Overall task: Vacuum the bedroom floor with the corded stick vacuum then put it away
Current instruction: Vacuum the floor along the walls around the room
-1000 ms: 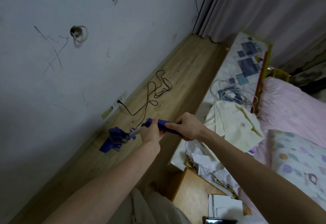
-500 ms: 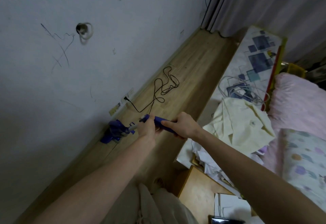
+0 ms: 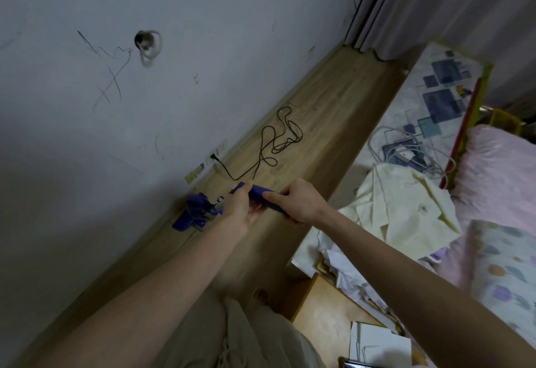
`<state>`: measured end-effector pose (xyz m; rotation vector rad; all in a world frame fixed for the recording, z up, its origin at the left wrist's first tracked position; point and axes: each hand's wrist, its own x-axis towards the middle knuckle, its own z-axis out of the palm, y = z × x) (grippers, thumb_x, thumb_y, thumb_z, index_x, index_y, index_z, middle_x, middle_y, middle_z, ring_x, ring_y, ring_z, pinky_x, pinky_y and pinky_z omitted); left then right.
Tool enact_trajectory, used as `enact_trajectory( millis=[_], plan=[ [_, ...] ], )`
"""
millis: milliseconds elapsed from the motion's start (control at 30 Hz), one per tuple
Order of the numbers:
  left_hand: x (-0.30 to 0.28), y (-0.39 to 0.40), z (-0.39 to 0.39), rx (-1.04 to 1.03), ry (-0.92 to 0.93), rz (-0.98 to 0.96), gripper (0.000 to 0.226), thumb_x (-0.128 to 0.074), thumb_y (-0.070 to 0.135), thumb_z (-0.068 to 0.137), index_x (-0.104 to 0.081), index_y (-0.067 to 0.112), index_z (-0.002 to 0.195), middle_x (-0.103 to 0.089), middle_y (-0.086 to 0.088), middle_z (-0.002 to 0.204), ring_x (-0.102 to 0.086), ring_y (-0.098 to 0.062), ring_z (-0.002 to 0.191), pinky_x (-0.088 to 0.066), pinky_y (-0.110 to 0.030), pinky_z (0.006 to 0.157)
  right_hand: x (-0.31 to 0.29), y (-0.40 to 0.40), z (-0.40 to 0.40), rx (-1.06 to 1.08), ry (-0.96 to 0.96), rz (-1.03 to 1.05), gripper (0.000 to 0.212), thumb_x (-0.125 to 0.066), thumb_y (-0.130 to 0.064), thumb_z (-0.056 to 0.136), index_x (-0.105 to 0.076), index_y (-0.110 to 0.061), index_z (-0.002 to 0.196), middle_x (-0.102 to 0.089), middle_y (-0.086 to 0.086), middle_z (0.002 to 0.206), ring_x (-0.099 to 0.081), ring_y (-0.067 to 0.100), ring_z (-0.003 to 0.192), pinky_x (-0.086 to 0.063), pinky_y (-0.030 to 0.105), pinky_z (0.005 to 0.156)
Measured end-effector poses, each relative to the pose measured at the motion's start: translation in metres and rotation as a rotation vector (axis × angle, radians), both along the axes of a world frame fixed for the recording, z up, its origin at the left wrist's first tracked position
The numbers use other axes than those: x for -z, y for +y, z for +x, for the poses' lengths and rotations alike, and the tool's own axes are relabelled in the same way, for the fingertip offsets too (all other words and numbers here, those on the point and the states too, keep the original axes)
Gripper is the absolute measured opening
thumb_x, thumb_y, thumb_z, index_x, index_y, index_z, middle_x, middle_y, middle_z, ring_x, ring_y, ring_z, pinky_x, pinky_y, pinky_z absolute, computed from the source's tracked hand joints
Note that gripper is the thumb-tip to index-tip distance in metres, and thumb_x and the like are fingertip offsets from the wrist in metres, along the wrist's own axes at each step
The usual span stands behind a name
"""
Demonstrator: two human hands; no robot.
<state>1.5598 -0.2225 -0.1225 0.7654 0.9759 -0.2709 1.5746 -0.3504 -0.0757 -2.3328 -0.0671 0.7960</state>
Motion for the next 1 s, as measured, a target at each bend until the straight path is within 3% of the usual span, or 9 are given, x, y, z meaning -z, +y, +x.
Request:
enact_trajectory(
  millis=[133,400,533,733,833,1000],
  plan=[
    [0.003,0.006,-0.006,-0.084,-0.012,-0.033,0.042,-0.061,0.010,0.092,-0.046,-0.001,0.130,-0.060,-0.022,0.120,-0.060,-0.033,0.110,-0.051,-0.042,0.079,0.008,0.007,-0.008,-0.036,0.058,0.034,0.048,-0.048,-0.046,0.098,-0.063,0.000,0.096,-0.059,0.005,0.063,-0.053,0.015,0.049,-0.047,0.024,0.052],
    [-0.008,0.019,-0.029,-0.165,0.001,-0.035,0.039,-0.060,0.006,0.092,-0.047,0.000,0.129,-0.061,-0.021,0.118,-0.062,-0.033,0.109,-0.052,-0.046,0.078,-0.010,0.024,-0.019,-0.162,0.047,-0.019,0.048,-0.048,-0.044,0.098,-0.064,0.000,0.087,-0.056,0.005,0.057,-0.047,0.010,0.037,-0.041,0.020,0.040],
    [-0.008,0.042,-0.060,-0.145,0.002,-0.018,0.044,-0.064,0.010,0.090,-0.047,0.003,0.131,-0.062,-0.019,0.114,-0.064,-0.028,0.087,-0.055,-0.042,0.059,-0.019,0.046,-0.055,-0.142,0.029,-0.017,0.046,-0.050,-0.041,0.098,-0.065,0.000,0.085,-0.058,0.005,0.057,-0.049,0.011,0.039,-0.043,0.022,0.042],
    [-0.024,0.072,-0.118,-0.053,0.017,0.003,0.034,-0.062,0.012,0.092,-0.050,0.002,0.122,-0.058,-0.015,0.096,-0.058,-0.028,0.084,-0.052,-0.042,0.063,-0.037,0.077,-0.120,-0.107,0.007,-0.042,0.043,-0.052,-0.043,0.097,-0.062,-0.005,0.079,-0.057,0.003,0.054,-0.049,0.012,0.040,-0.042,0.022,0.043],
    [-0.024,0.084,-0.144,-0.012,0.027,0.045,0.041,-0.062,0.015,0.092,-0.047,0.004,0.128,-0.055,-0.016,0.108,-0.056,-0.030,0.090,-0.050,-0.039,0.054,-0.042,0.088,-0.145,-0.080,0.022,-0.047,0.044,-0.054,-0.045,0.095,-0.063,-0.005,0.078,-0.058,0.003,0.054,-0.050,0.011,0.039,-0.043,0.022,0.043],
    [-0.020,0.100,-0.176,0.007,0.055,0.028,0.049,-0.063,0.018,0.092,-0.044,0.006,0.136,-0.055,-0.019,0.122,-0.058,-0.035,0.104,-0.048,-0.038,0.050,-0.031,0.105,-0.179,-0.057,0.022,-0.080,0.044,-0.053,-0.046,0.095,-0.062,-0.007,0.077,-0.058,0.002,0.054,-0.051,0.009,0.037,-0.042,0.019,0.041]
  ],
)
